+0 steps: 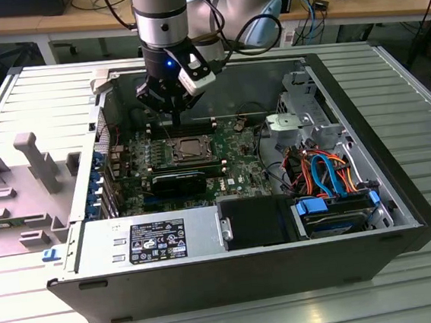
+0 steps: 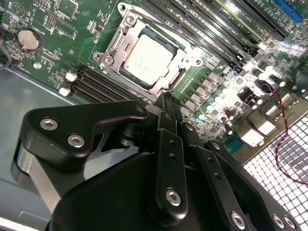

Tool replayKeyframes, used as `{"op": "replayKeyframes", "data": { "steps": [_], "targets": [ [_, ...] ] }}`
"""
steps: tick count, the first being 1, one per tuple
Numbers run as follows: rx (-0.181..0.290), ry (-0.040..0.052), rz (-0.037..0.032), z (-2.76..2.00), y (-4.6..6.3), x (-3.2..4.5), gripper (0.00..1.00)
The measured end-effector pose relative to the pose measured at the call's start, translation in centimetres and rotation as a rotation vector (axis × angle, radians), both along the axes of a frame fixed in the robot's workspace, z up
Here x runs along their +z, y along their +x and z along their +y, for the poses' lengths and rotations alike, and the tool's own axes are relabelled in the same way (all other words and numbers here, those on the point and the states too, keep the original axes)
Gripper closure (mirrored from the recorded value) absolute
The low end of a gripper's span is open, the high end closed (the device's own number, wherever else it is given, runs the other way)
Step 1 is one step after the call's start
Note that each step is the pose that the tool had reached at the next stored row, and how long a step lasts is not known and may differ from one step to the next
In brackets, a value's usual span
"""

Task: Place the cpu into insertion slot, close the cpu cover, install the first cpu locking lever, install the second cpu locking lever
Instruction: 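Install the first cpu locking lever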

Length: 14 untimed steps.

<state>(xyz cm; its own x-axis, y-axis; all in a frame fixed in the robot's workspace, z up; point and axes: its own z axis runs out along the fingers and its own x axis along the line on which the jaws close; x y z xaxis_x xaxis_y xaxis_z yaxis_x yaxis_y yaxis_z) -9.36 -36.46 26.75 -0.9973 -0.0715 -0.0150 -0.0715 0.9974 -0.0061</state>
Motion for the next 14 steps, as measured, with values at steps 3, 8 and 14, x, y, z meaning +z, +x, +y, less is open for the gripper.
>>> {"op": "replayKeyframes", "data": {
  "steps": [3, 8, 14],
  "targets": [
    [0.0, 0.0, 0.0, 0.0, -0.12, 0.0, 0.89],
    [0.0, 0.0, 0.0, 0.0, -0.3, 0.0, 0.89],
    [0.0, 0.0, 0.0, 0.0, -0.59, 0.0, 0.89]
  ]
}}
